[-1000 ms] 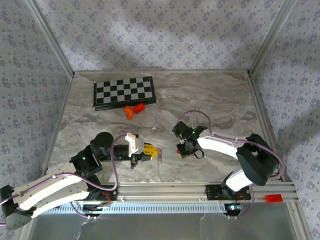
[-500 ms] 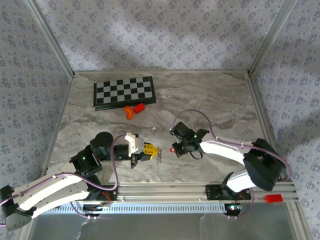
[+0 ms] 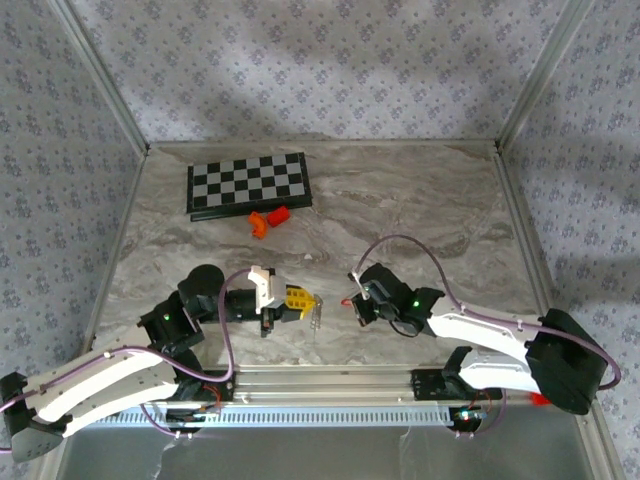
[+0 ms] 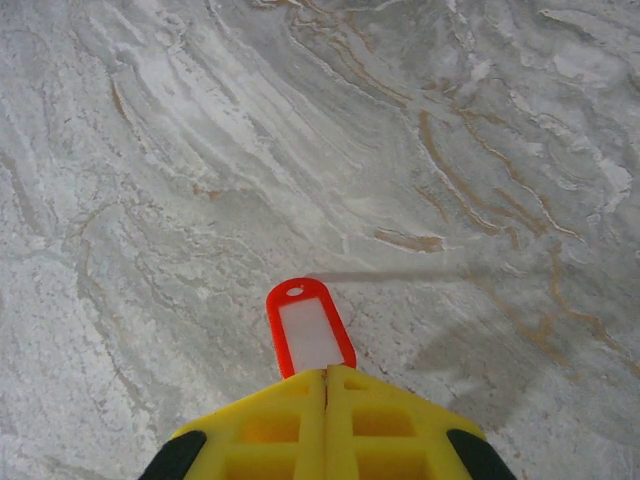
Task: Put the keys on the keyring
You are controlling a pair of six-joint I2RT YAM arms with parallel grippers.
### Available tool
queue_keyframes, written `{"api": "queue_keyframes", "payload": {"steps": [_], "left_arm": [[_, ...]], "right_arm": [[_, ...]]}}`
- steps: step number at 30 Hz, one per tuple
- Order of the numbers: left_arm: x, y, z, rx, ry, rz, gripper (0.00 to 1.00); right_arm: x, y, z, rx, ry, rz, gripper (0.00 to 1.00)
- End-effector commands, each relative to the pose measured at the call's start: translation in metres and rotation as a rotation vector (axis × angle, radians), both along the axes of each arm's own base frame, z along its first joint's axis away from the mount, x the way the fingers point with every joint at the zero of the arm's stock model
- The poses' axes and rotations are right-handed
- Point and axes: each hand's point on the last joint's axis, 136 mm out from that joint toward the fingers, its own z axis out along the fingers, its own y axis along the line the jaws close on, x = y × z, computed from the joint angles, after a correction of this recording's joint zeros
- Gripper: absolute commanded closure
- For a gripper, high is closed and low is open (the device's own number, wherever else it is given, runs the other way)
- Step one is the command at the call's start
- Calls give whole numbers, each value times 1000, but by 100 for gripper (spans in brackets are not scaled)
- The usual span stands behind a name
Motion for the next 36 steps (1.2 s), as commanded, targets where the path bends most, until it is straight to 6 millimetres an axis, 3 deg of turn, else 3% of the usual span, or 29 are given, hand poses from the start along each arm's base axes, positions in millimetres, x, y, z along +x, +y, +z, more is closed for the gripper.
{"api": "queue_keyframes", "payload": {"steps": [1, 12, 16, 22, 36], "left_arm": [[3, 1, 19, -65, -34, 16, 100], [7, -1, 16, -63, -22, 18, 100], [9, -1, 14, -79, -11, 15, 100], [11, 0, 11, -76, -7, 19, 100], [15, 1, 9, -69, -8, 37, 100]], "right_arm": [[5, -5, -3, 24, -1, -57, 99], [-18, -14, -18, 11, 188, -114, 88], [-26, -24, -14, -36, 247, -151, 79], [-27, -31, 7, -103, 307, -176, 63], [-17, -13, -2, -196, 389, -99, 63]]}}
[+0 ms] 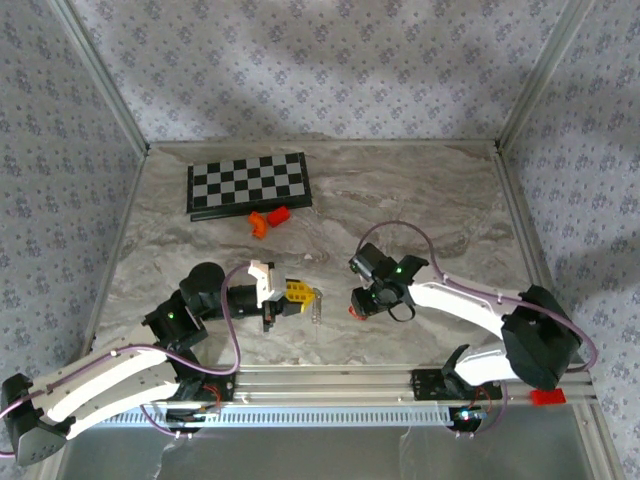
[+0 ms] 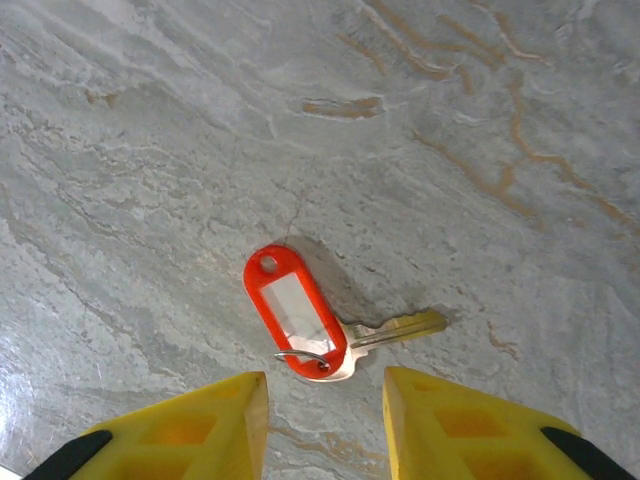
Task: Put the keys on the keyring
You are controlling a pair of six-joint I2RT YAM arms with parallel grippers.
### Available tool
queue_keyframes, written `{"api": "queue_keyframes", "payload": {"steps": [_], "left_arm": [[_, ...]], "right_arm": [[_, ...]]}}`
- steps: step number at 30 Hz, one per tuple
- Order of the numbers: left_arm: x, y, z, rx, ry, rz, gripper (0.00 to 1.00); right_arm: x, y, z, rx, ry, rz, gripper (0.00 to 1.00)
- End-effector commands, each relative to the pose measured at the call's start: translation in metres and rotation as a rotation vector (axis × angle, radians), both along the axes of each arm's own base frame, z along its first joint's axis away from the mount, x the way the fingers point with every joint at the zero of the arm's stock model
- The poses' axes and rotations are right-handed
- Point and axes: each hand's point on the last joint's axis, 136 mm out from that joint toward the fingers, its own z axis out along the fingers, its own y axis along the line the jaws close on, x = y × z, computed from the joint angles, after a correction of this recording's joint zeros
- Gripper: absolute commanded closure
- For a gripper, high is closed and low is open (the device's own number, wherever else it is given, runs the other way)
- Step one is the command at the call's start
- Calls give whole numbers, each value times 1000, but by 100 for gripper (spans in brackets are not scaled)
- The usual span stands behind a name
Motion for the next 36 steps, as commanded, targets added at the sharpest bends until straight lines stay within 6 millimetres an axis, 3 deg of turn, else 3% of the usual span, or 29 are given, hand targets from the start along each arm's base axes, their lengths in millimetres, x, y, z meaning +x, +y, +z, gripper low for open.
{"api": "queue_keyframes", "payload": {"steps": [1, 9, 15, 27, 36], "left_arm": [[-1, 1, 13, -48, -25, -9, 100], [-1, 2, 14, -53, -26, -10, 100], [0, 1, 13, -51, -24, -9, 100], [0, 1, 12, -53, -23, -8, 100], [1, 1, 12, -52, -21, -7, 100]], "right_arm": [[-4, 5, -1, -13, 25, 21, 62], [-10, 13, -26, -90, 40, 34, 58], [-8, 16, -32, -115, 19, 38, 60], [-5, 8, -30, -141, -9, 12, 76], [-9, 3, -23, -152, -11, -2, 83]]}}
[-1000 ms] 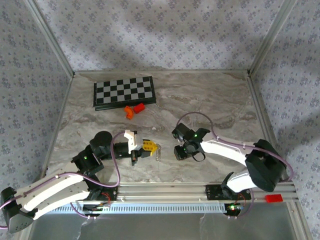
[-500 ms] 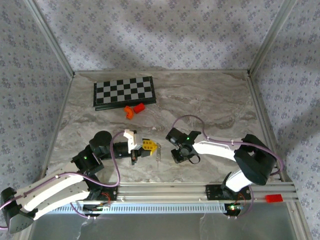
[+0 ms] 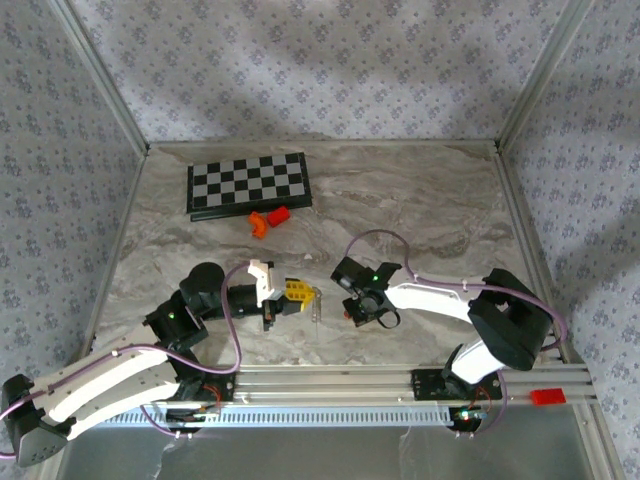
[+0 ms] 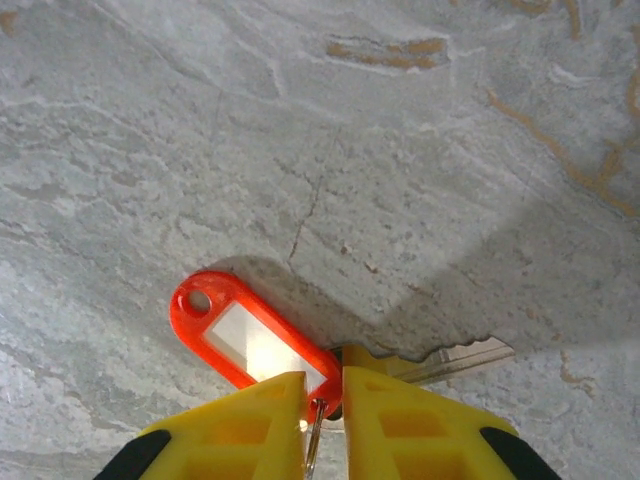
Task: Put the keys on the keyring
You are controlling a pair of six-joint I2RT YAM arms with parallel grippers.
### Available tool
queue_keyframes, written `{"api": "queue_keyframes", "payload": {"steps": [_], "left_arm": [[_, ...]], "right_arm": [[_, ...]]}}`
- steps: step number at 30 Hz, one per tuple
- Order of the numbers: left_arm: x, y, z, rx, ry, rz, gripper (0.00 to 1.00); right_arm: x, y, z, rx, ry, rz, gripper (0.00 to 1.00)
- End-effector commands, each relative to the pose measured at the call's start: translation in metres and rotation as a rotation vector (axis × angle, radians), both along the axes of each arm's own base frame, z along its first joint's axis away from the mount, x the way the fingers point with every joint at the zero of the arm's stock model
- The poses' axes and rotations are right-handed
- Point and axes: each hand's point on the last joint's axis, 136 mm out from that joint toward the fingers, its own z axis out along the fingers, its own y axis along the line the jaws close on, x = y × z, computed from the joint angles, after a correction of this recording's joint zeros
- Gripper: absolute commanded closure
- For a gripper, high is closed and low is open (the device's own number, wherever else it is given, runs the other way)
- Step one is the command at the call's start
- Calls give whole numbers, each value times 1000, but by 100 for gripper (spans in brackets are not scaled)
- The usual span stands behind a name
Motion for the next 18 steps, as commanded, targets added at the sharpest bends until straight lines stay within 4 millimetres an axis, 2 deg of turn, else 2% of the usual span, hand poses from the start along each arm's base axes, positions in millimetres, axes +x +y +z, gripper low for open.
{"api": "queue_keyframes", "payload": {"steps": [1, 12, 18], "left_arm": [[-1, 0, 14, -49, -24, -14, 100], [-2, 1, 14, -50, -24, -13, 100], [-2, 0, 14, -46, -23, -15, 100]], "right_arm": [[0, -6, 12, -15, -21, -28, 84], [-5, -13, 15, -33, -7, -28, 87], [-8, -11, 13, -17, 8, -24, 85]]}}
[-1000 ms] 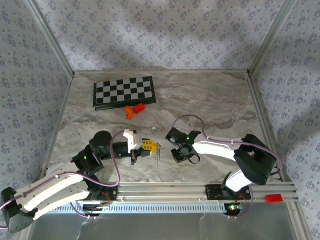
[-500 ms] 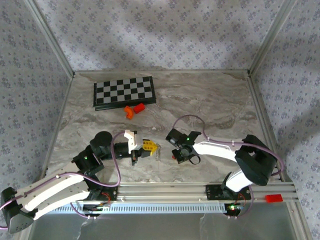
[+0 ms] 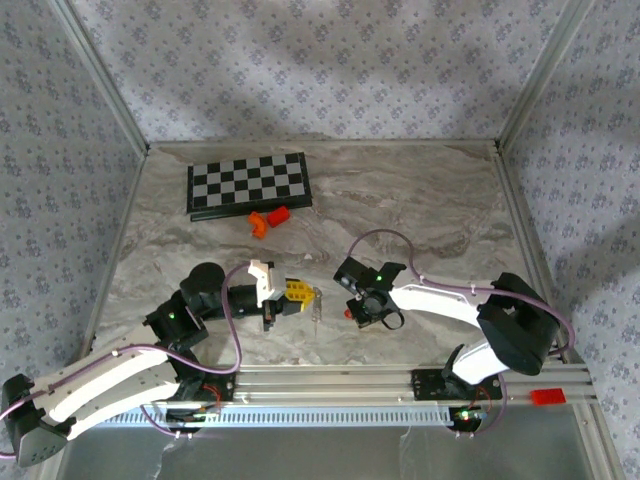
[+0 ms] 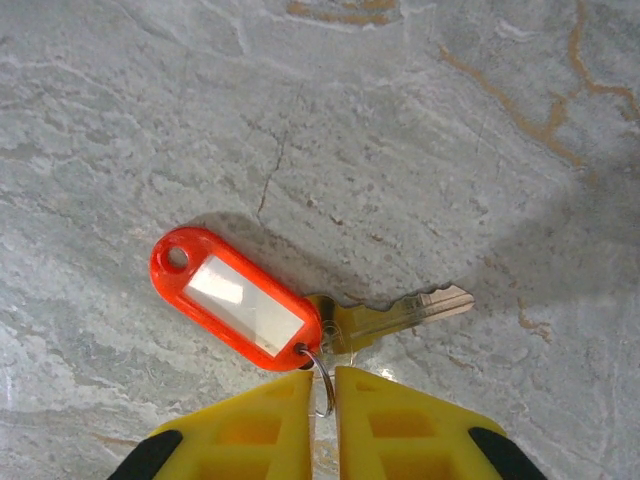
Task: Put the keys on the keyring
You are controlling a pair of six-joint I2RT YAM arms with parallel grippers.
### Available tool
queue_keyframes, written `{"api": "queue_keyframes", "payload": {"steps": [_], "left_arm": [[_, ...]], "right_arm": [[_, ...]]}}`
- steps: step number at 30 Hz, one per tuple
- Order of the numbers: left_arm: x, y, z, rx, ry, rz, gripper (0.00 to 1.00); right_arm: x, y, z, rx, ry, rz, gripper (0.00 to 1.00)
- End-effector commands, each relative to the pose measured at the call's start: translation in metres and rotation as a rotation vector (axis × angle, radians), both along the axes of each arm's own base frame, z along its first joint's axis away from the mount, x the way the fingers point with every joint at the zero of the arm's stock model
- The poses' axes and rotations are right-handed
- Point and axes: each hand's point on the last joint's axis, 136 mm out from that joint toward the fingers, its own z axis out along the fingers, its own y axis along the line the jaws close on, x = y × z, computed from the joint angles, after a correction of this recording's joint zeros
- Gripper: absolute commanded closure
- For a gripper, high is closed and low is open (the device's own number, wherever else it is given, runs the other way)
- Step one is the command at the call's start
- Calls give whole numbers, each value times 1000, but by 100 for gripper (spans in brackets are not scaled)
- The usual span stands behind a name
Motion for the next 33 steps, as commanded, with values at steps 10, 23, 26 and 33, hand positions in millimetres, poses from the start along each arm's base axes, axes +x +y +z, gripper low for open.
{"api": "queue_keyframes", "payload": {"steps": [10, 23, 26, 33], "left_arm": [[-2, 0, 14, -44, -22, -18, 100], [-3, 1, 14, -43, -22, -20, 100], [-3, 1, 14, -43, -23, -20, 100], [-3, 0, 12, -41, -21, -23, 100]], "right_arm": [[-2, 0, 1, 11, 26, -11, 79], [7, -3, 3, 32, 54, 2, 78], [9, -2, 6, 54, 71, 15, 77], [12, 4, 9, 132, 154, 73, 75]]}}
